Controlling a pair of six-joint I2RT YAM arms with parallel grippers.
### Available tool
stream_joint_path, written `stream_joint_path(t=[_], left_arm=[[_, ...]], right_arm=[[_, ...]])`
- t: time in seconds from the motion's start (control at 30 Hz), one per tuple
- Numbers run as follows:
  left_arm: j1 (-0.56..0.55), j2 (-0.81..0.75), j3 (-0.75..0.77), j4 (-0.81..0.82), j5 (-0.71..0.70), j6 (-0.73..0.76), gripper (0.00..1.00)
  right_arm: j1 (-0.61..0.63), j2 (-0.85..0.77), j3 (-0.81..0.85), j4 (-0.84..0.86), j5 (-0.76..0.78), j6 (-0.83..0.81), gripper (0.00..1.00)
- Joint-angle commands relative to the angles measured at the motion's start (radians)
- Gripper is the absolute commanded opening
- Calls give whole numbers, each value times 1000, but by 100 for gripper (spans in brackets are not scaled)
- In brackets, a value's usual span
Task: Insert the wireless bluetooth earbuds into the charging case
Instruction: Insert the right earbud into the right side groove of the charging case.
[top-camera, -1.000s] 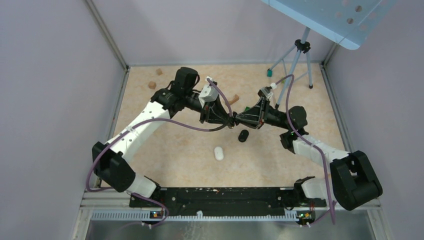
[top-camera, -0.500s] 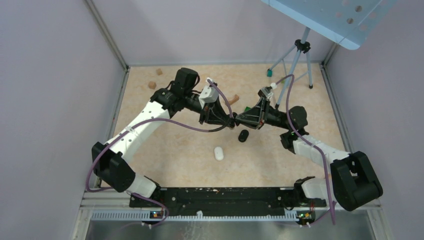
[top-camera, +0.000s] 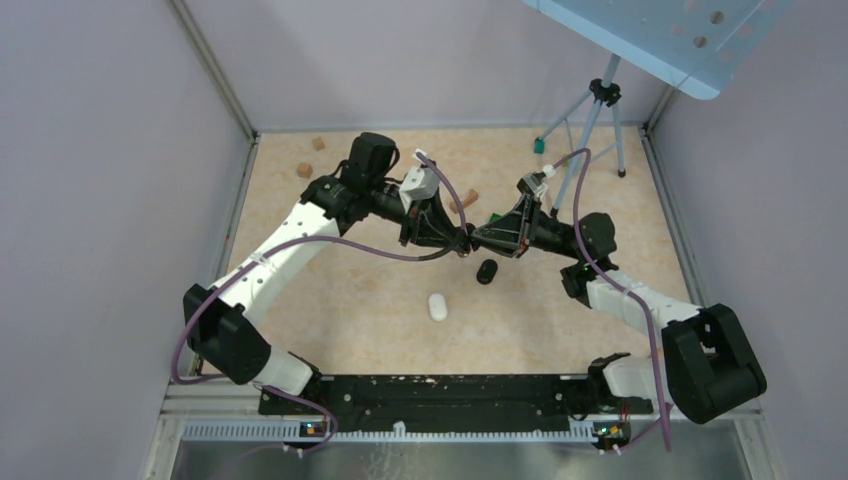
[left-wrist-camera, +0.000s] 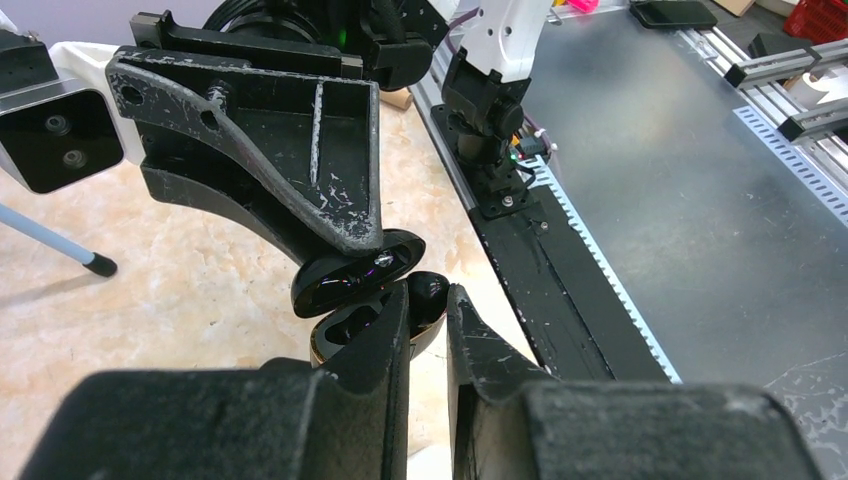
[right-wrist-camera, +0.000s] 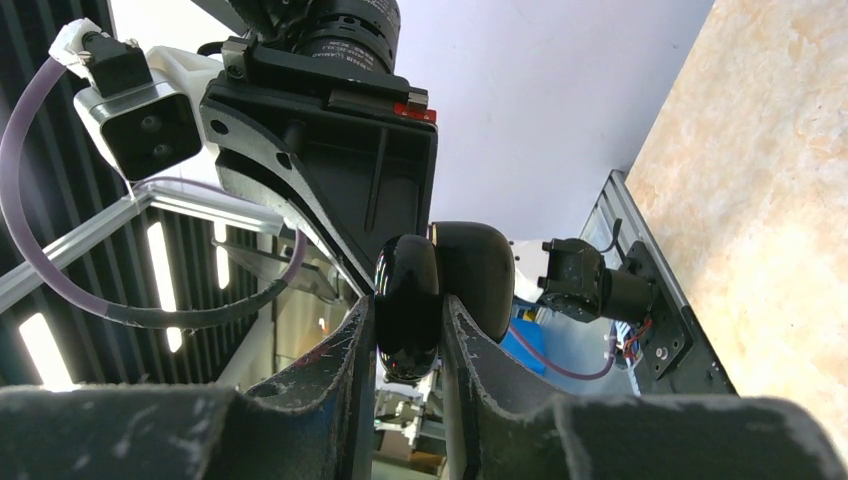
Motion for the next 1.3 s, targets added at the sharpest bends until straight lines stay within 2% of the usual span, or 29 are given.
stream_joint_path(t=[0.0, 0.23, 0.6, 0.8, 0.97, 1.1, 1.17, 1.27], left_arm=[[-7, -6, 31, 44, 28, -33, 20], [-8, -1, 37, 47, 33, -41, 40], [-8, -36, 20, 159, -44, -134, 44], [-7, -84, 4, 199, -116, -194, 64], [-6, -165, -29, 185, -216, -208, 78], [-6, -248, -51, 174, -305, -254, 84], [-5, -280, -68, 197, -392, -324, 85], [-6, -299, -81, 238, -533, -485, 78]], right_arm=[[7, -36, 27, 51, 15, -12, 0], [8, -30, 18, 61, 13, -13, 0], [7, -33, 10, 68, 13, -10, 0], [8, -36, 2, 70, 16, -11, 0], [7, -41, -3, 33, 23, -32, 0], [8, -56, 1, -54, 55, -90, 0], [8, -65, 5, -100, 73, -118, 0], [9, -77, -4, -157, 119, -141, 0]])
